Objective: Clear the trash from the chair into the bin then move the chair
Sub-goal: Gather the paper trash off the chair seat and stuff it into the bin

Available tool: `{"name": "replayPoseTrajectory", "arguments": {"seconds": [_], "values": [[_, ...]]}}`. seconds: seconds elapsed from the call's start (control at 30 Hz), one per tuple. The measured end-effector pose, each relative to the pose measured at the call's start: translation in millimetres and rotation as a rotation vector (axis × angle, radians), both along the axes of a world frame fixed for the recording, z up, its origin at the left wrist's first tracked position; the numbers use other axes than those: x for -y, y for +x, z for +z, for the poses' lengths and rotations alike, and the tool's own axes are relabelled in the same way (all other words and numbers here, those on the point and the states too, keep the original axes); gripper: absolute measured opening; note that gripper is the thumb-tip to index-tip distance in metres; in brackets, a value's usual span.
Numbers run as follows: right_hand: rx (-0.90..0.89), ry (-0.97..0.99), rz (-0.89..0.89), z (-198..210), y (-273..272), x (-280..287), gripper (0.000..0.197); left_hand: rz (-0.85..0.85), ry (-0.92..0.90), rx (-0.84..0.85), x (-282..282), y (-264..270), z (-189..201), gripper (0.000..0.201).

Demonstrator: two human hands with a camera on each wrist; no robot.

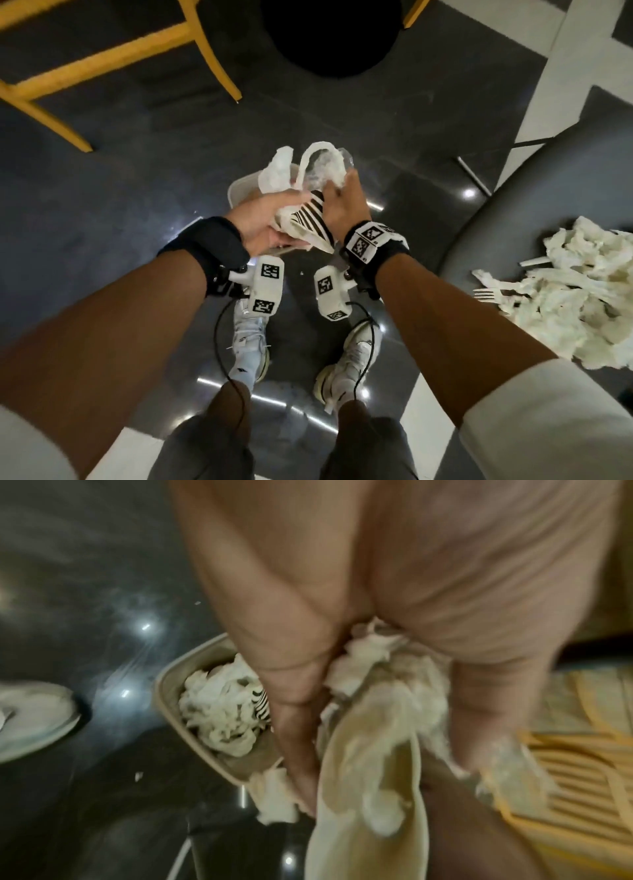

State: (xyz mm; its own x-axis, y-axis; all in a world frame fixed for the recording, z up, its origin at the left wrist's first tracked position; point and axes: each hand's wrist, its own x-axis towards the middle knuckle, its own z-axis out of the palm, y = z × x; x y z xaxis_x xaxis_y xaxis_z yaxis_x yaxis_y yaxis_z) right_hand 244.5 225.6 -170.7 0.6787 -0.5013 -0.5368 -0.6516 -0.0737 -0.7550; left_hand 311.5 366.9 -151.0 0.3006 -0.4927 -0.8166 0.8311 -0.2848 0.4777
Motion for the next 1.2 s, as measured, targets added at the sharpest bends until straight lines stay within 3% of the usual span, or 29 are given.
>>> {"name": "replayPoseTrajectory", "arguments": {"seconds": [0.1,0.17,0.27,0.37,0.43,0.5,0.57,0.7,0.77,0.93,1.1,1.2], "values": [[-0.057,-0.072,0.191,-32,21,-17,0.035,-0.062,0.238,0.323,-12,14,-34,0.045],[-0.109,-0.054,0.285,-57,33,-25,0.043,-0.139,0.382,0.506,-18,25,-59,0.035],[-0.211,-0.044,0.379,-103,45,-31,0.055,-0.196,0.397,0.705,-26,34,-104,0.023],[-0.294,-0.078,0.615,-138,40,-27,0.053,-0.331,0.434,0.866,-34,35,-161,0.031],[-0.396,-0.227,0.764,-152,30,-23,0.040,-0.625,0.523,0.864,-36,30,-202,0.061],[-0.453,-0.269,0.775,-161,18,-21,0.030,-0.882,0.577,0.829,-36,17,-226,0.114],[-0.451,-0.254,0.721,-164,7,-18,0.017,-0.890,0.584,0.796,-34,11,-231,0.126],[-0.436,-0.116,0.538,-144,-13,-6,0.020,-0.615,0.614,0.794,-20,20,-191,0.097],[-0.382,-0.003,0.391,-120,-25,-1,0.017,-0.572,0.588,0.806,-10,18,-162,0.078],[-0.306,0.087,0.205,-42,-73,32,0.029,-0.674,0.562,0.936,31,-25,-85,0.049],[-0.147,0.134,-0.104,34,-158,108,0.018,-0.773,0.266,1.007,112,-114,-24,0.054],[-0.138,-0.021,-0.169,71,-219,171,0.020,-0.984,0.118,1.108,179,-175,12,0.065]]}}
